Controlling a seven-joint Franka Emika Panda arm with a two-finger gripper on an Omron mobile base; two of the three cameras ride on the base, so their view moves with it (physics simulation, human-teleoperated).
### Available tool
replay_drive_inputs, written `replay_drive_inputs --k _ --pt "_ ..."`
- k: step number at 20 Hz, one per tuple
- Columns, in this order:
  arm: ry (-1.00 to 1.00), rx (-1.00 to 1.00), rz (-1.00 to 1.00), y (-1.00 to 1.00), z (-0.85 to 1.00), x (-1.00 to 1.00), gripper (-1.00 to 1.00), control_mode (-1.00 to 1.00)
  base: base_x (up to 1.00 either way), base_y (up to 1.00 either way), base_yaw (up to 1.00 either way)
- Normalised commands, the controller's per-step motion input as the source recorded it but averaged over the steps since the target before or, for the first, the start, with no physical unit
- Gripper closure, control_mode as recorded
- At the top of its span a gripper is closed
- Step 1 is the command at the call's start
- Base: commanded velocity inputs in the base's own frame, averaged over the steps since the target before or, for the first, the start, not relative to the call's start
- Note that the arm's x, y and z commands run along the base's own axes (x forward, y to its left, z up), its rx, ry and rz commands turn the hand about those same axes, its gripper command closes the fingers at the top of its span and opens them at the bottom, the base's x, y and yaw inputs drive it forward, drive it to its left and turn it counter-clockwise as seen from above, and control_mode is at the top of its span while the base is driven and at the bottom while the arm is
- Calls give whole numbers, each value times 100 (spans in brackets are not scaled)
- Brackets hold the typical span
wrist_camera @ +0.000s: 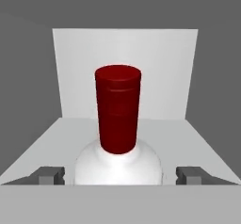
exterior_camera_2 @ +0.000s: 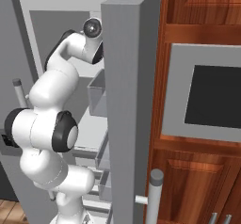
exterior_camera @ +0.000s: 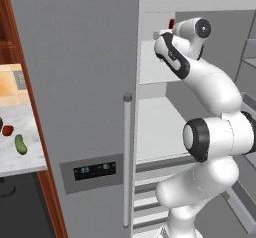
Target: Place the liquor on the top shelf of the fridge to keep it out of children's reach, and place the cucumber and bell pepper on lower shelves for easy access.
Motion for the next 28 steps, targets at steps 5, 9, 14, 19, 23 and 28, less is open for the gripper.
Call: replay_drive_inputs --k 5,9,14,19,23,28 --pt "0 -4 5 0 0 0 -100 -100 0 0 0" --pt "0 -4 4 0 0 0 -100 -100 0 0 0" --pt "3 -10 2 0 0 -29 -100 -100 0 0 0" --pt "11 -14 0 2 -1 -57 -100 -100 0 0 0" --pt "12 -12 0 13 0 -73 -100 -100 0 0 0" --pt "12 -9 0 23 -3 -92 -100 -100 0 0 0"
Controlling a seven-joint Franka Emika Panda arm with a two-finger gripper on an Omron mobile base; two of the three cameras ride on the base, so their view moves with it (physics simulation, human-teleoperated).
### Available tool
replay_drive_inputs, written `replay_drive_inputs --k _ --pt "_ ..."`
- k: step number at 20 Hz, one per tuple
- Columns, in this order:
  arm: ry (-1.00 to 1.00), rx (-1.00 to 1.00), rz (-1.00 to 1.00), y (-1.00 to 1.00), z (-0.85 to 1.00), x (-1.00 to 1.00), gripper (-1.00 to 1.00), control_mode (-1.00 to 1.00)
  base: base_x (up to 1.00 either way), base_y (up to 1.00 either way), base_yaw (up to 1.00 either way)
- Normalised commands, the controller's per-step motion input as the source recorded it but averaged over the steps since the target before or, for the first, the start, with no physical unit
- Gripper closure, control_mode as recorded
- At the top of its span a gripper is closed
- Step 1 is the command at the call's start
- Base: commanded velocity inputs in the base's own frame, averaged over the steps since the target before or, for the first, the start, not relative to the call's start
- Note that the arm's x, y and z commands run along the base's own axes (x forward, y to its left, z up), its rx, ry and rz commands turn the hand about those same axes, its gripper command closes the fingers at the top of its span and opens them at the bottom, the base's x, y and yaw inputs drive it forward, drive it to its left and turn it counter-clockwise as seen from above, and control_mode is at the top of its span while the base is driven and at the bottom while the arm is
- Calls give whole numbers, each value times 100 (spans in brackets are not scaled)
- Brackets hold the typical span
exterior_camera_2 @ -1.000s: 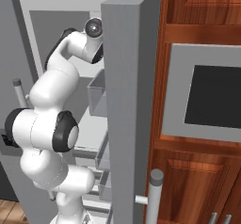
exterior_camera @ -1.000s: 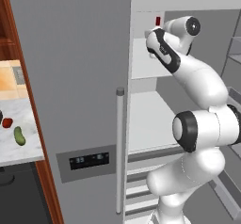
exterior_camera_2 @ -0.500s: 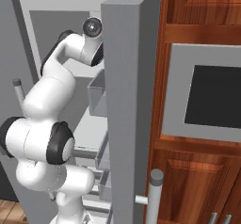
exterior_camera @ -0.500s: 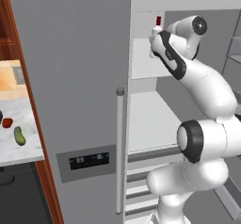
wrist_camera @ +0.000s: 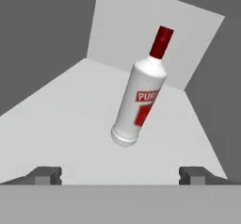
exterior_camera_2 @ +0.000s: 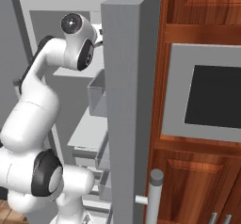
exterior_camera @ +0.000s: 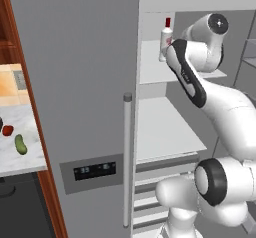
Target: Place the liquor on the top shelf of the fridge to keep it out of children's reach, and place the cucumber and bell pepper on lower shelves for easy access.
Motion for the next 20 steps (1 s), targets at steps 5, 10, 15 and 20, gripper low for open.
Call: replay_drive_inputs --k 5,10,15,20 --pt "10 -1 0 12 -27 -100 -100 -100 0 0 0" --pt "2 0 0 0 -34 -100 -100 -100 0 0 0" --pt "0 3 0 1 -13 -100 -100 -100 0 0 0" --pt "5 1 0 5 -3 -73 -100 -100 0 0 0"
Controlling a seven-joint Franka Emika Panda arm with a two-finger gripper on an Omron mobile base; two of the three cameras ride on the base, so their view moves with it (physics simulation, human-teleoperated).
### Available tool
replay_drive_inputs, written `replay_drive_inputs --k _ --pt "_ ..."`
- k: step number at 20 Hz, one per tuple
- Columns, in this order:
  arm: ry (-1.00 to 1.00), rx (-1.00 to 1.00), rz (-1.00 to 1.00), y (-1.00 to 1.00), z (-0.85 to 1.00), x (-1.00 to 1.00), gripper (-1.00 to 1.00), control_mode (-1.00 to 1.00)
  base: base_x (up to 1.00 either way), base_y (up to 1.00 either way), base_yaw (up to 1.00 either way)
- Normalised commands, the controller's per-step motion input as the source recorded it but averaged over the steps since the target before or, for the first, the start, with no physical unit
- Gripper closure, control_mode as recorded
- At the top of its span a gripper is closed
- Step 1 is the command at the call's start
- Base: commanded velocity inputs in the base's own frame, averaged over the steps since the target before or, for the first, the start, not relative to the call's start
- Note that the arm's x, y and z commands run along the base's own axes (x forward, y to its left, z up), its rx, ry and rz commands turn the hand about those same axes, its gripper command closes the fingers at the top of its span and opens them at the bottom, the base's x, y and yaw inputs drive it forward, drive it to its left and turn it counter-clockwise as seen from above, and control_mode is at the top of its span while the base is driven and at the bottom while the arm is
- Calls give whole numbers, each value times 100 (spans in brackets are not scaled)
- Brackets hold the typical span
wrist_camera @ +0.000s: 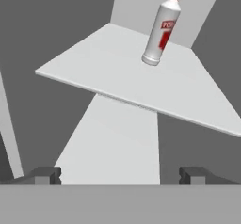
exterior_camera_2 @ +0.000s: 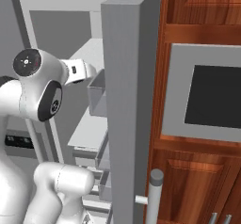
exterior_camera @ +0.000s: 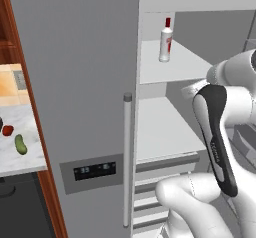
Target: Place the liquor on the top shelf of the fridge to keep it out of children's reach, and place the cucumber and bell pepper on lower shelves for easy access.
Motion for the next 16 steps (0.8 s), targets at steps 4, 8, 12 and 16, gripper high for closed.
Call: replay_drive_inputs --k 4,8,12,16 --pt "2 0 0 0 0 -37 -100 -100 0 0 0" --pt "1 0 0 0 0 -3 -100 -100 0 0 0" --pt "0 0 0 0 0 0 -100 -100 0 0 0" --pt "1 0 0 0 0 -1 -100 100 -8 2 0"
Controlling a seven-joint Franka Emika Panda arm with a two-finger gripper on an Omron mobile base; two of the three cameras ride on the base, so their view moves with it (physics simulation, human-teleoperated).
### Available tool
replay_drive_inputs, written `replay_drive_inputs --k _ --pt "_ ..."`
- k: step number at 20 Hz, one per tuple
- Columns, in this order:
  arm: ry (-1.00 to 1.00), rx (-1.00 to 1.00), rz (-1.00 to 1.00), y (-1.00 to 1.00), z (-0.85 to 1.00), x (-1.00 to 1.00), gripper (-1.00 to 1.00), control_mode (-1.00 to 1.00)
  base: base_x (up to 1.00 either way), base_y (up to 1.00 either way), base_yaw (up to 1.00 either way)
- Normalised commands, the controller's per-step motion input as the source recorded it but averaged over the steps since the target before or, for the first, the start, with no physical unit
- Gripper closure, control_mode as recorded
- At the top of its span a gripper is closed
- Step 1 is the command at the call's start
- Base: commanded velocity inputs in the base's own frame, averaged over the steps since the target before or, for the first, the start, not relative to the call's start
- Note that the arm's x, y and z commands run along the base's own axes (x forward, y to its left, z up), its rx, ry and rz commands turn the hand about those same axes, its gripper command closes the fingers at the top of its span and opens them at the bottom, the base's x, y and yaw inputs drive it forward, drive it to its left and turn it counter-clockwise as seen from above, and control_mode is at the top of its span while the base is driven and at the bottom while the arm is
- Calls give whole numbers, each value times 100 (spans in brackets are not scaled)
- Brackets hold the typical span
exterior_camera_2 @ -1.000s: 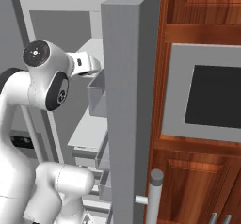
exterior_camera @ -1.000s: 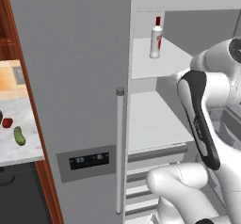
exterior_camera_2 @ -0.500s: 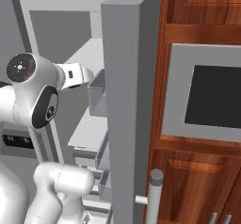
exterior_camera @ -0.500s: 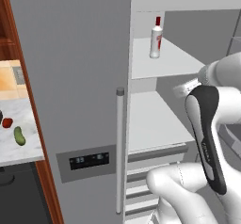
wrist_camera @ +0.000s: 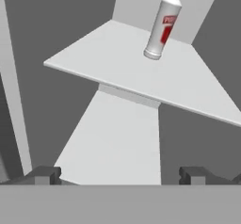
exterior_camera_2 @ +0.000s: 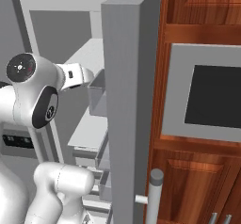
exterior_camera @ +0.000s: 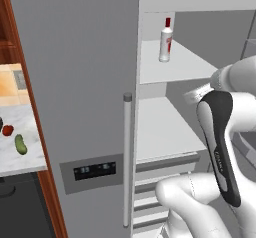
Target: Place the liquor on the top shelf of the fridge to keep it out of children's reach, and place the cucumber and bell pepper on lower shelves for easy access.
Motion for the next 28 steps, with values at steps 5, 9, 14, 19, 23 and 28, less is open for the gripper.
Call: replay_drive_inputs --k 5,9,14,19,23,28 --pt "0 0 0 0 0 0 -100 100 -62 32 6" --pt "0 0 0 0 0 0 -100 100 -63 67 17" --pt "0 0 0 0 0 0 -100 100 -21 99 29" --pt "0 0 0 0 0 0 -100 100 0 100 44" --pt "0 0 0 0 0 0 -100 100 14 100 42" --pt "0 0 0 0 0 0 -100 100 43 96 23"
